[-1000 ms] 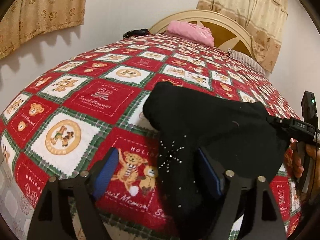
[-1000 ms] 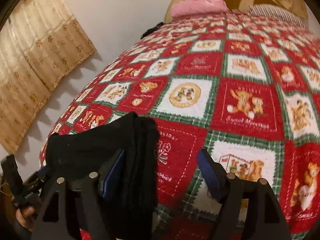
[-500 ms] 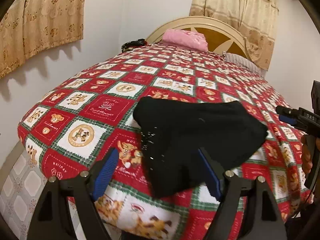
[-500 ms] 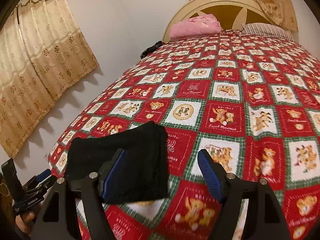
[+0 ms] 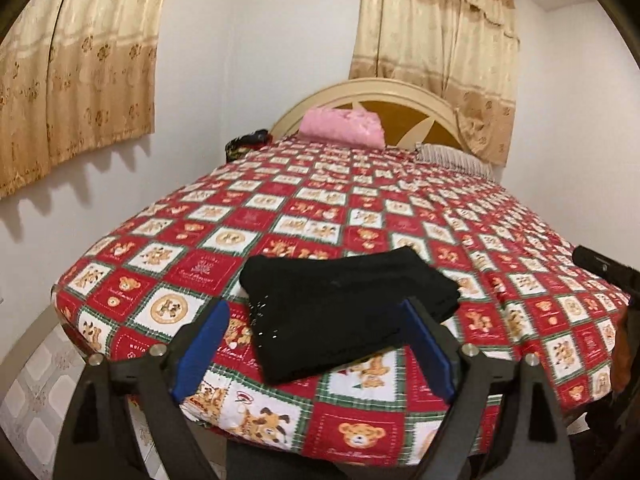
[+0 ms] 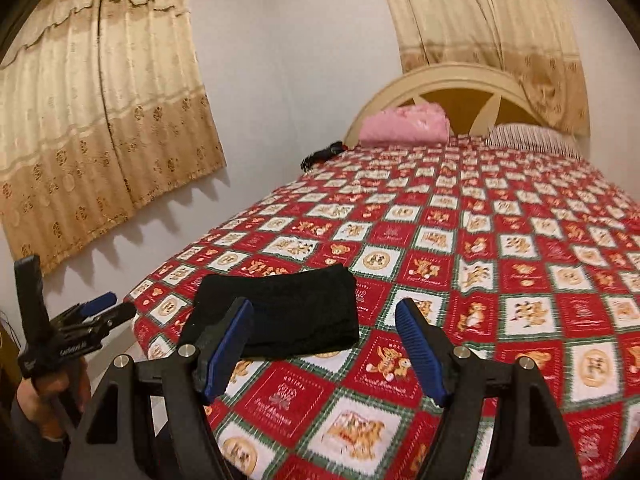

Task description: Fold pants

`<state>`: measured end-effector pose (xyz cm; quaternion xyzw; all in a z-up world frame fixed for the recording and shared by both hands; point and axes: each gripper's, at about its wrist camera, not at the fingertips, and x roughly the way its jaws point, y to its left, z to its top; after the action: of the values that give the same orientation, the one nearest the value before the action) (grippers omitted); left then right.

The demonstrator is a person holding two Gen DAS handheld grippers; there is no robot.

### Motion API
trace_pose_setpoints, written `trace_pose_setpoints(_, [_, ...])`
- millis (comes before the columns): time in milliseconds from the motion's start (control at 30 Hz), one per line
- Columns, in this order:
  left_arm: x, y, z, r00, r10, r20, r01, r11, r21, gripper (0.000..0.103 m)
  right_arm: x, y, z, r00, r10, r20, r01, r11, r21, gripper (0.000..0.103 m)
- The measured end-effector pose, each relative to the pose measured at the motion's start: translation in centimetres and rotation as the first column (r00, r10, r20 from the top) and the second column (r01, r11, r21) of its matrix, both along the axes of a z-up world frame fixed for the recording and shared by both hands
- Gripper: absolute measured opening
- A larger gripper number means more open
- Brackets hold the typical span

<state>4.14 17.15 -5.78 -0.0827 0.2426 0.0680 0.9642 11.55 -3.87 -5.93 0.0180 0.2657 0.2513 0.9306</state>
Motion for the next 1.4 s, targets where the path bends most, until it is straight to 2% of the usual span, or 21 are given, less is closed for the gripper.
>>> trace_pose_setpoints(233, [-1.2, -1.7, 1.2, 1.0, -0.011, 0.022, 0.01, 0.999, 0.038, 0.094, -3.6, -1.5, 2.0, 0.997, -0.006, 0.072, 0.008, 1.0, -0.021, 0.075])
trace_pose_setpoints(467, [-1.8, -2.9, 2.0, 0.999, -0.012, 0.032, 0.01, 0.998, 0.058, 0.099, -5.2, -2.0, 3.6, 0.989, -0.015, 0.145, 0.023, 0.998, -0.052, 0.075])
trace_pose_setpoints(833, [-2.7, -4.5, 3.2, 0.998, -0.032, 0.049, 0.027, 0.996, 0.089, 0.099, -6.4, -2.8, 5.2, 0.985, -0.018, 0.17, 0.022, 1.0, -0.022, 0.075])
trace_pose_setpoints(1300, [-3.0, -5.0, 3.5, 0.998, -0.032, 0.052, 0.027, 0.995, 0.096, 0.1, -6.6, -3.0, 5.5, 0.984, -0.021, 0.179, 0.026, 0.999, -0.026, 0.075])
trace_pose_setpoints(1400, [-3.0, -5.1, 3.5, 0.998, -0.03, 0.053, 0.025, 0.995, 0.098, 0.103, -6.6, -2.8, 5.5, 0.983, -0.019, 0.181, 0.025, 0.999, -0.029, 0.075])
